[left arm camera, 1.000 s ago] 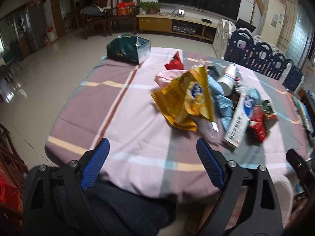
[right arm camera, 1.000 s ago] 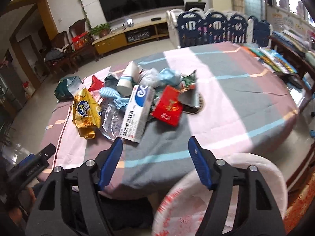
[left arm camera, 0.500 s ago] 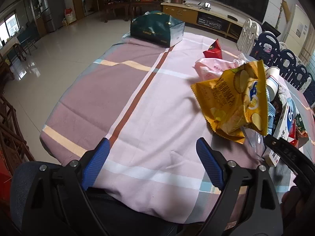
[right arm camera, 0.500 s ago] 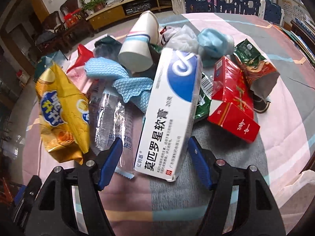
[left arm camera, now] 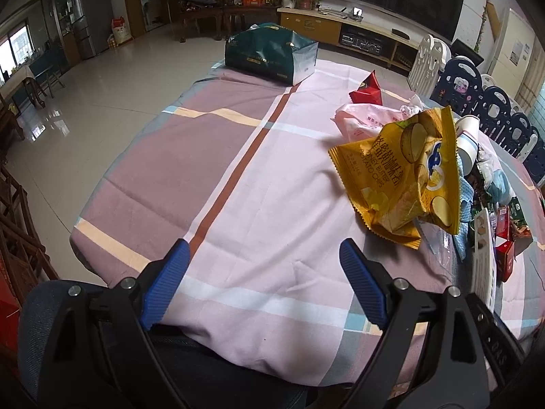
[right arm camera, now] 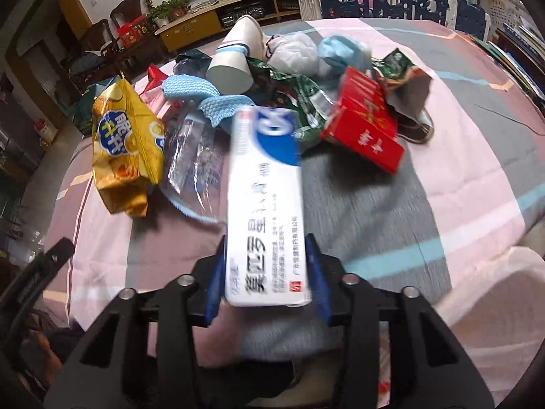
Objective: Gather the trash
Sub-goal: 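Lift the ointment box with the right tool while the left tool grasps the yellow chip bag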
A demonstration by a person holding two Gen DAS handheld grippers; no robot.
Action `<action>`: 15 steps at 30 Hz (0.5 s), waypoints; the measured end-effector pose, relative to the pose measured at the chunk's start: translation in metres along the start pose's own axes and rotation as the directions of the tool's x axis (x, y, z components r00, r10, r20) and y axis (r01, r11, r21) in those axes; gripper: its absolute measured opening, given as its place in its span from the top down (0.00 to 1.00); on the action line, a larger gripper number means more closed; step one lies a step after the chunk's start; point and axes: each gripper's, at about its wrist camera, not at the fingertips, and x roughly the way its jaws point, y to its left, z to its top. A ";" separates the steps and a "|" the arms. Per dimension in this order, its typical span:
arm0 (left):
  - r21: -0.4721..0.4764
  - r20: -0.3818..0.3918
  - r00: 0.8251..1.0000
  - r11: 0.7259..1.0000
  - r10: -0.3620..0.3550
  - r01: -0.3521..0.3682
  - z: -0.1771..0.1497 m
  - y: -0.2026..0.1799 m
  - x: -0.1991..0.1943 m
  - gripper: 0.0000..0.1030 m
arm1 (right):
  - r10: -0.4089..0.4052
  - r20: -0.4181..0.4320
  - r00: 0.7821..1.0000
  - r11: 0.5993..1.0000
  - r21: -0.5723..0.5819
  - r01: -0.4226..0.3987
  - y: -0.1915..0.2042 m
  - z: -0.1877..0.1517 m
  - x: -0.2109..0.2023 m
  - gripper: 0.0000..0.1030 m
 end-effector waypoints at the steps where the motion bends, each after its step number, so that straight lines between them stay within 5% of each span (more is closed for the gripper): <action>1: 0.002 0.000 1.000 1.000 -0.002 0.002 0.000 0.000 0.000 0.13 | -0.004 0.000 1.000 1.000 -0.001 0.004 -0.001 -0.003 -0.002 0.60; 15: 0.004 0.000 1.000 1.000 -0.012 0.012 -0.002 -0.001 -0.002 0.13 | 0.018 -0.034 0.999 1.000 0.008 -0.018 0.002 -0.005 0.007 0.59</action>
